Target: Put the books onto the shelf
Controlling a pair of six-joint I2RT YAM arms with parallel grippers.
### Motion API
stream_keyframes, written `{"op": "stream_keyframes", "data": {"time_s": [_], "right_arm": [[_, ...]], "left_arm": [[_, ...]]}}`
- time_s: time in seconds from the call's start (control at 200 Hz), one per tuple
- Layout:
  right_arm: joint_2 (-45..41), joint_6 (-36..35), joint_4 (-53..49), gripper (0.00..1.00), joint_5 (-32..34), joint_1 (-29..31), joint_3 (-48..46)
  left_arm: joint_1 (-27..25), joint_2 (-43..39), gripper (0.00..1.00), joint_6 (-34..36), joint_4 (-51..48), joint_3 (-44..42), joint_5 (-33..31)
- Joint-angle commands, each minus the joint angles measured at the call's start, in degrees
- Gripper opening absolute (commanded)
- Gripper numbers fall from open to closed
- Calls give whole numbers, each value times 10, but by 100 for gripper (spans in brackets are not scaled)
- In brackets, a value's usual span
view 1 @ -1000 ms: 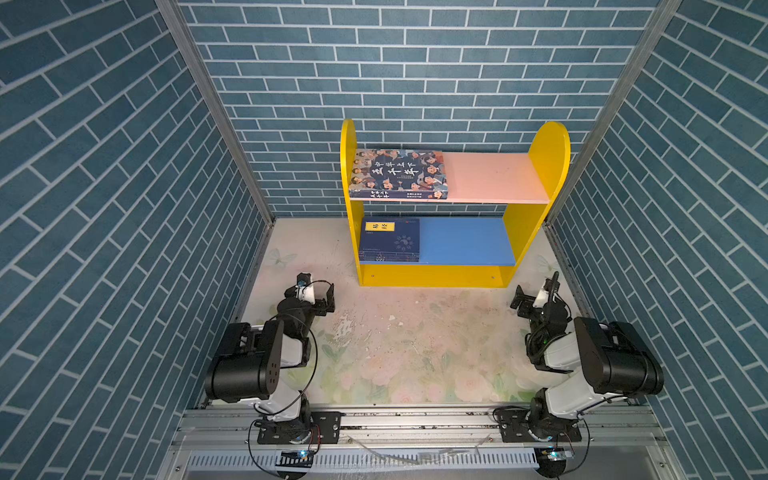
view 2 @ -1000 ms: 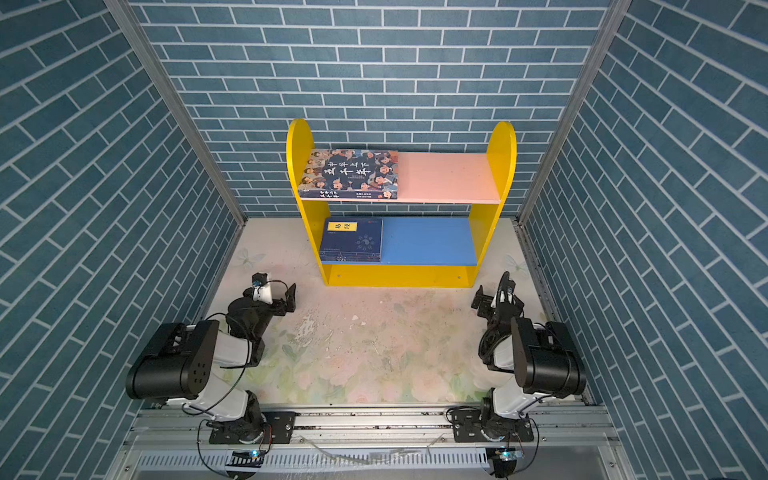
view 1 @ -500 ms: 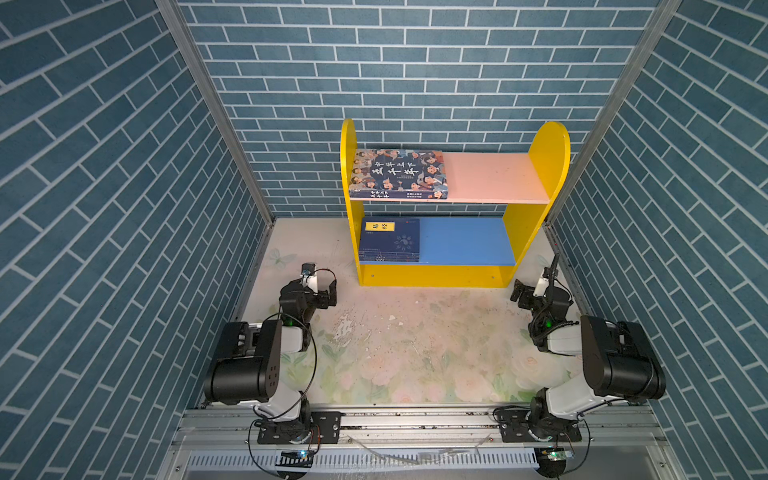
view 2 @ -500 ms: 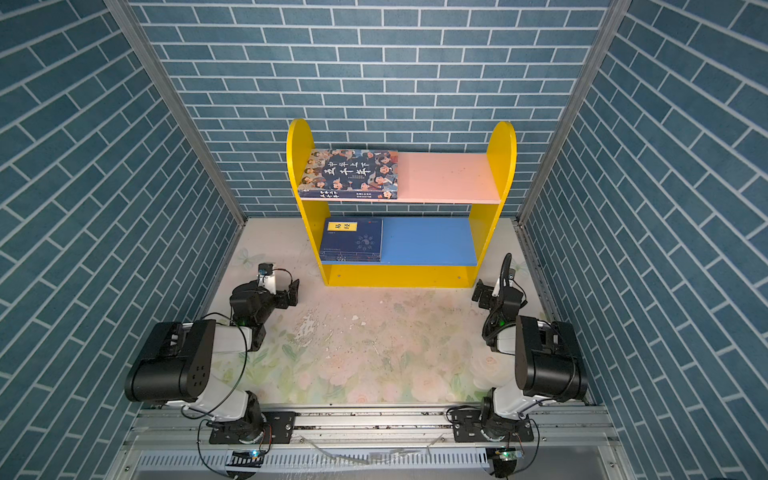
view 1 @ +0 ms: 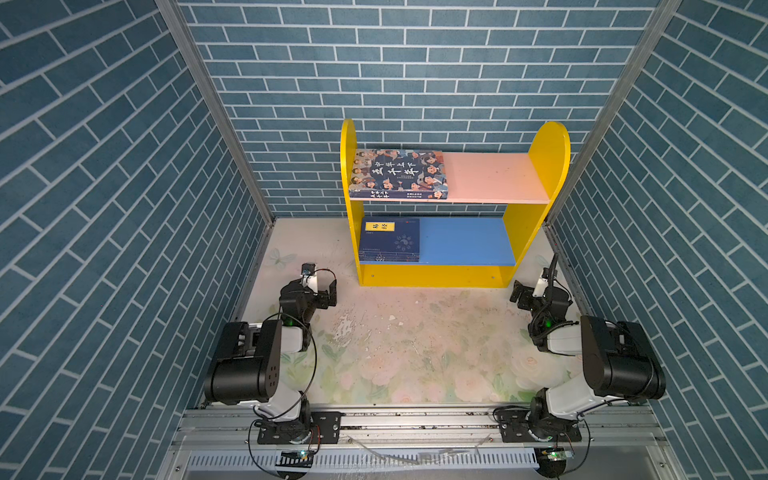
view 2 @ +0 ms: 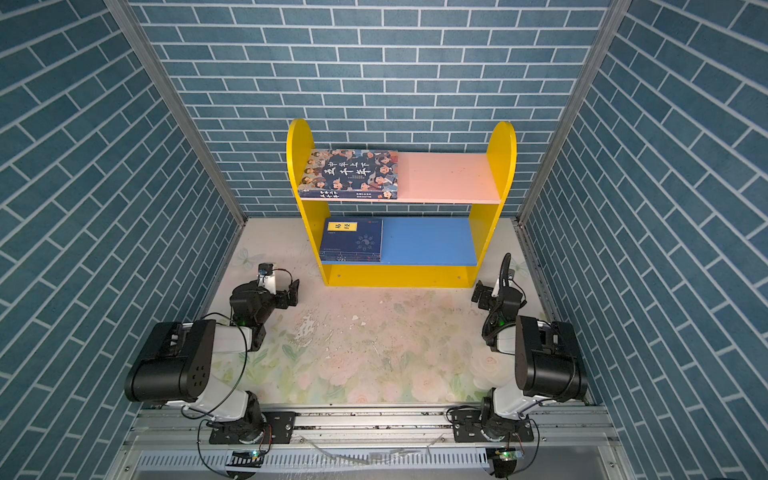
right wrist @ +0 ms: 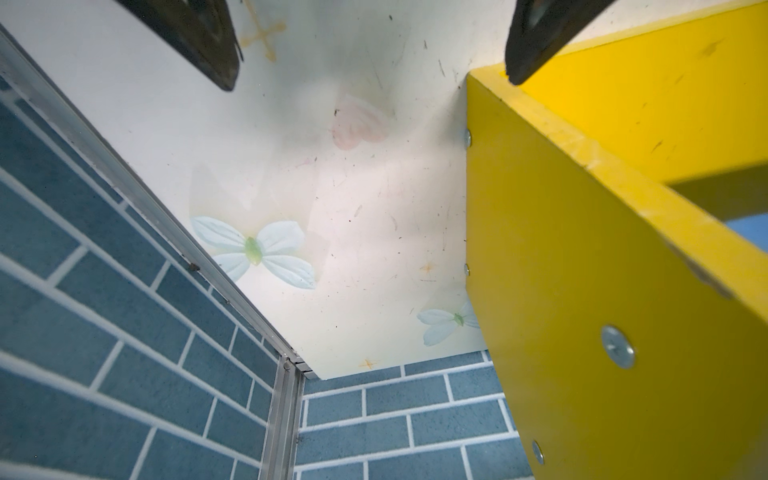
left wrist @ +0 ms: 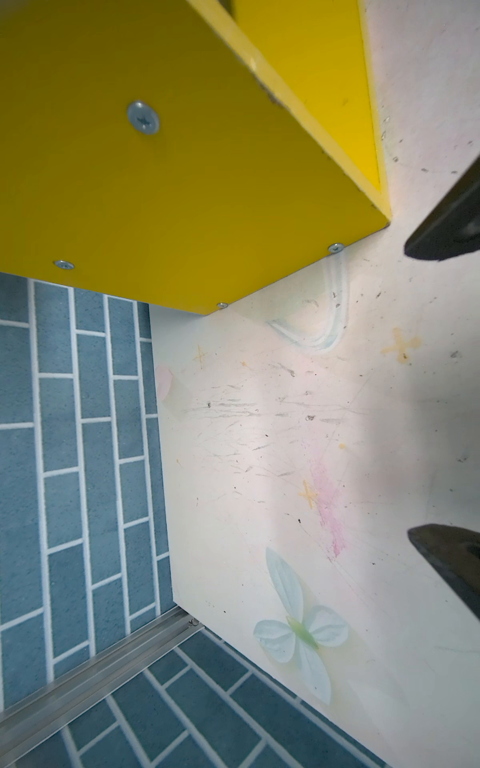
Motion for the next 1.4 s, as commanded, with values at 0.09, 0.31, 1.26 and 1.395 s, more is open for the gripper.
{"op": "stream_keyframes", "data": {"time_s": [0.09,0.31,1.26,1.395], "right_arm": [[-8,-16,0,99,3,2,6],[-8,-16,0,99,2,2,6],[-8,-16,0,99,3,2,6],[-9,-16,0,99,3,2,6]], "left_arm": [[-3,-7,100,7,-10,1,1],[-3,-7,100,7,-10,1,1],[-23,-17,100,28,-56,16,-23],[-15,-17,100,4,28,-30,-43]]}}
